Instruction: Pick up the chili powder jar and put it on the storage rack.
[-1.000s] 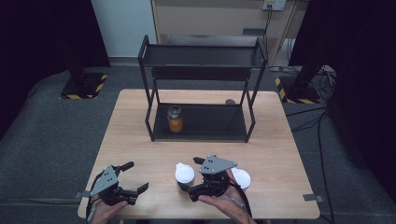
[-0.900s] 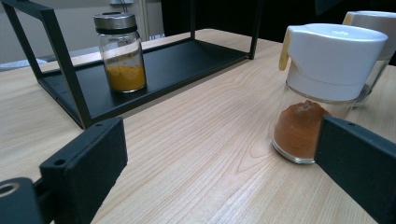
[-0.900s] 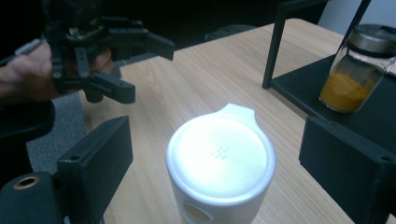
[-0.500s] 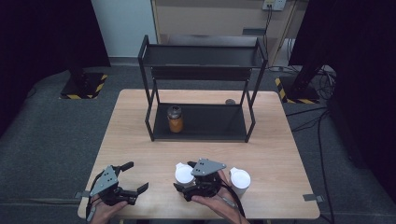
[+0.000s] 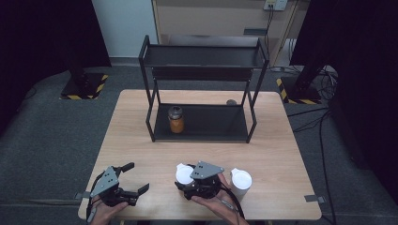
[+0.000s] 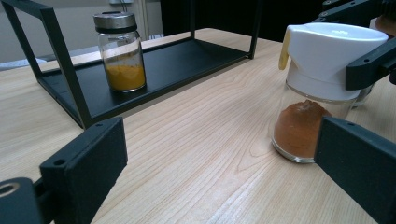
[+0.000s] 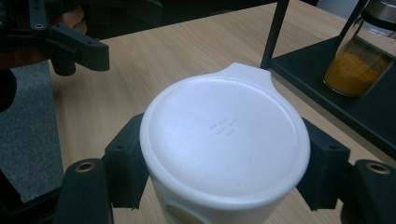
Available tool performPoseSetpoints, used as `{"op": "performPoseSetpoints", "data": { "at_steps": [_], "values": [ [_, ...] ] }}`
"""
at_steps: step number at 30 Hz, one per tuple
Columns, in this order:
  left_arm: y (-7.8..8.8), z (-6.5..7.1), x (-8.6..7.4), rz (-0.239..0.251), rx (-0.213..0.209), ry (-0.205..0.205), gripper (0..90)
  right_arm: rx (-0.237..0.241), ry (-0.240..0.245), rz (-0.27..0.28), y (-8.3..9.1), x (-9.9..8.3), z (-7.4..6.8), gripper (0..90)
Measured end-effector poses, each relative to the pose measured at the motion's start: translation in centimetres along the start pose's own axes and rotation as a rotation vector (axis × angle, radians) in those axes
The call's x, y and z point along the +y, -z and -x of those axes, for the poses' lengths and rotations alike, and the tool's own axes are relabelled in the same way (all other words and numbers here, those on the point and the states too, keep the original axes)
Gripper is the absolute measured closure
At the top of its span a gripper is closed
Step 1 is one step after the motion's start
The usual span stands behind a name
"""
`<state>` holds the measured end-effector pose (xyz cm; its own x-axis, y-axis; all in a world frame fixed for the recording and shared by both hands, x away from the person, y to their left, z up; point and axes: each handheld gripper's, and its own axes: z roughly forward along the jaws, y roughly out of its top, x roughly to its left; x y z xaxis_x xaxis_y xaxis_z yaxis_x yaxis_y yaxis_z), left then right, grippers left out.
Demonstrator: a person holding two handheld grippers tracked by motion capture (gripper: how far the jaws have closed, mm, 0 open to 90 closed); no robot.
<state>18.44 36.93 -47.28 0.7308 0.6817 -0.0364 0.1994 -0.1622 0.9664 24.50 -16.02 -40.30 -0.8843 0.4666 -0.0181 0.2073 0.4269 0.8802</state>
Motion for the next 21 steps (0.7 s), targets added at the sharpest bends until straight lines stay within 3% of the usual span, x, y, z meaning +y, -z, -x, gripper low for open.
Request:
{"op": "performPoseSetpoints", "data": {
  "at_steps": [13,21],
  "values": [
    [0.0,0.0,0.0,0.001,0.001,0.003,2.1,0.001,0.016,-0.007,0.2,0.4,-0.4,31.2],
    [0.0,0.0,0.0,0.001,0.0,0.003,2.0,0.019,0.036,-0.005,0.9,1.7,-0.3,31.2]
  ]
}}
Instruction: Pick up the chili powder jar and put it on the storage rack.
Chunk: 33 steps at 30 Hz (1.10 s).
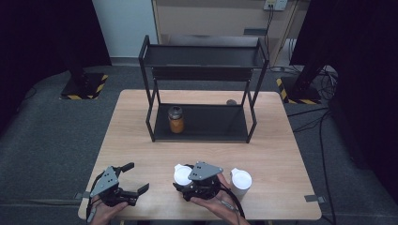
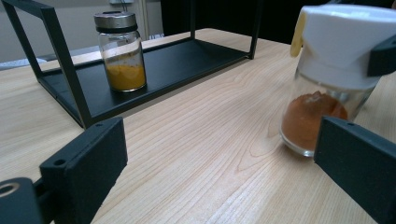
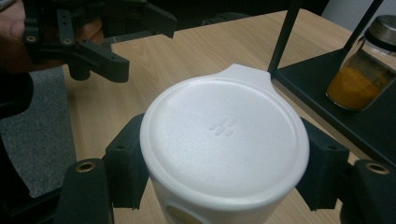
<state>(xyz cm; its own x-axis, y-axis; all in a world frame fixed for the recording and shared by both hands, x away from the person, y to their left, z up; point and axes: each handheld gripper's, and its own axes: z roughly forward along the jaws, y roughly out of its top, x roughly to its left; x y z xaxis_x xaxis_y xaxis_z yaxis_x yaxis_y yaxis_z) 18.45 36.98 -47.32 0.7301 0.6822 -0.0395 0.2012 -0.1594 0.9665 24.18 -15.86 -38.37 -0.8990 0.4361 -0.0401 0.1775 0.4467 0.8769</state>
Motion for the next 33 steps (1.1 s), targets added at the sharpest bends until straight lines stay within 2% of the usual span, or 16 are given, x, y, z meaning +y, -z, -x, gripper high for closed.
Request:
{"op": "performPoseSetpoints", "data": {
  "at_steps": [13,26,33],
  "values": [
    [0.0,0.0,0.0,-0.002,-0.002,0.001,2.1,0.016,0.01,0.016,1.9,2.8,0.9,31.2],
    [0.0,-0.1,0.0,-0.005,-0.002,0.002,2.2,-0.007,0.008,0.035,3.7,5.2,3.0,31.2],
    [0.0,0.0,0.0,-0.005,-0.003,0.002,2.2,-0.022,-0.009,0.045,4.1,6.3,4.6,31.2]
  ]
}}
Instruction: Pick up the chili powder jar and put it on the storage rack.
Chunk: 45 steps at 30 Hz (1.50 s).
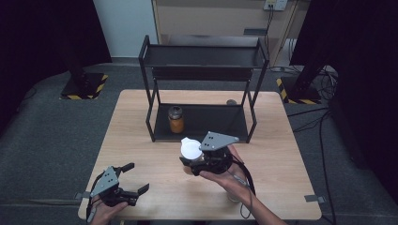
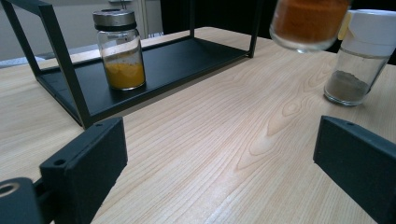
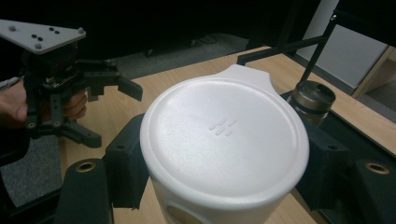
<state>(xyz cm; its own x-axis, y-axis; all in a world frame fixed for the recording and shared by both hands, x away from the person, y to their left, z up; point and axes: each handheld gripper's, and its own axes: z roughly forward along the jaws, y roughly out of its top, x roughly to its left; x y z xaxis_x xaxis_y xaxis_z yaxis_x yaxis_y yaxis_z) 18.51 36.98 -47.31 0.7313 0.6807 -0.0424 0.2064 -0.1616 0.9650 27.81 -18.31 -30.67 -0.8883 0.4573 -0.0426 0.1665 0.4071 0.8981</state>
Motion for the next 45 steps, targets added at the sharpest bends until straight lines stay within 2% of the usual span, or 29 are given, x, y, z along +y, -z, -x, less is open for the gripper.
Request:
{"op": "performPoseSetpoints", "data": {
  "at_steps": [10,22,28,42,45],
  "values": [
    [0.0,0.0,0.0,0.001,0.003,0.005,1.8,-0.026,-0.002,-0.005,-0.5,1.5,2.4,31.2],
    [0.0,0.0,0.0,-0.005,0.005,0.006,1.8,-0.055,-0.012,-0.011,-1.9,2.6,5.5,31.2],
    [0.0,0.0,0.0,-0.009,0.008,0.007,1.8,-0.061,-0.049,-0.012,-3.0,2.8,7.4,31.2],
    [0.0,-0.1,0.0,-0.01,0.01,0.013,1.7,-0.133,-0.05,-0.06,-6.4,3.5,10.4,31.2],
    [0.0,-0.1,-0.1,-0.01,0.009,0.017,1.7,-0.132,-0.073,-0.053,-7.0,3.0,11.3,31.2]
  ]
}}
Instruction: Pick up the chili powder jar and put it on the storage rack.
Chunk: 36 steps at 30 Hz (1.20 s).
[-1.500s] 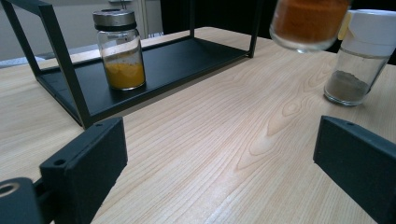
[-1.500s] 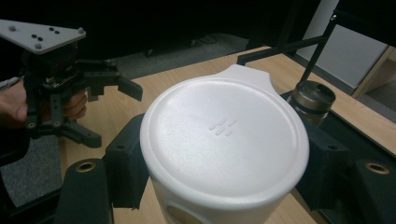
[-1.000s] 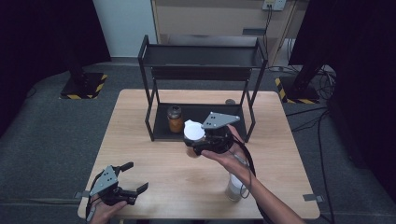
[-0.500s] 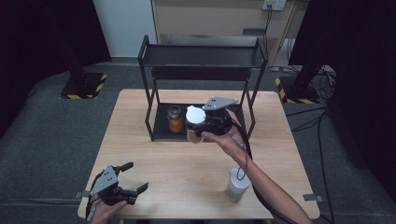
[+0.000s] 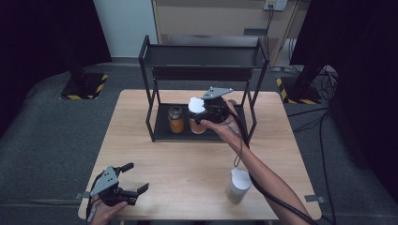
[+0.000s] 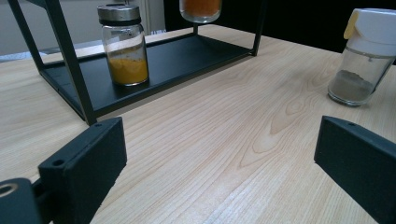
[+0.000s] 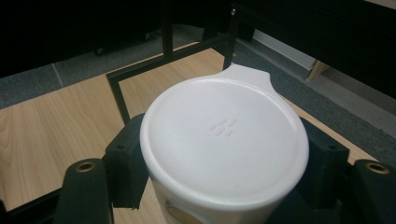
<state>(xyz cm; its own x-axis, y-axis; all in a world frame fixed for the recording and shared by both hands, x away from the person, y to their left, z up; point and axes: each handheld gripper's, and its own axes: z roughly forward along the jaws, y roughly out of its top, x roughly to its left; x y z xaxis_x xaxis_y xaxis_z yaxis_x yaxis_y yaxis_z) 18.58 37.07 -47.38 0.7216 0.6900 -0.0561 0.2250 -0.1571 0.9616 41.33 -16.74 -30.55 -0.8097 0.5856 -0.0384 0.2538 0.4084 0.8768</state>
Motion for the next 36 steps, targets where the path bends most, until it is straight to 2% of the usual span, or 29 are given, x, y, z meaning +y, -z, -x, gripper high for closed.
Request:
{"op": "performPoseSetpoints", "data": {
  "at_steps": [7,20,25,31,36],
  "values": [
    [-0.2,-0.1,0.0,-0.007,-0.003,0.001,1.7,-0.019,-0.011,0.008,-1.0,-0.8,1.1,31.2],
    [-0.2,-0.2,-0.1,-0.009,0.005,0.012,1.7,-0.067,-0.042,-0.022,-3.3,-2.5,2.6,31.2],
    [-0.2,-0.3,-0.2,-0.007,0.007,0.017,1.7,-0.067,-0.067,-0.038,-4.2,-3.1,3.3,31.2],
    [-0.3,-0.4,-0.2,-0.009,0.008,0.02,1.7,-0.052,-0.065,-0.062,-5.2,-3.7,4.0,31.2],
    [-0.3,-0.4,-0.2,-0.01,0.009,0.021,1.7,-0.057,-0.083,-0.073,-5.8,-4.3,4.3,31.2]
  ]
}}
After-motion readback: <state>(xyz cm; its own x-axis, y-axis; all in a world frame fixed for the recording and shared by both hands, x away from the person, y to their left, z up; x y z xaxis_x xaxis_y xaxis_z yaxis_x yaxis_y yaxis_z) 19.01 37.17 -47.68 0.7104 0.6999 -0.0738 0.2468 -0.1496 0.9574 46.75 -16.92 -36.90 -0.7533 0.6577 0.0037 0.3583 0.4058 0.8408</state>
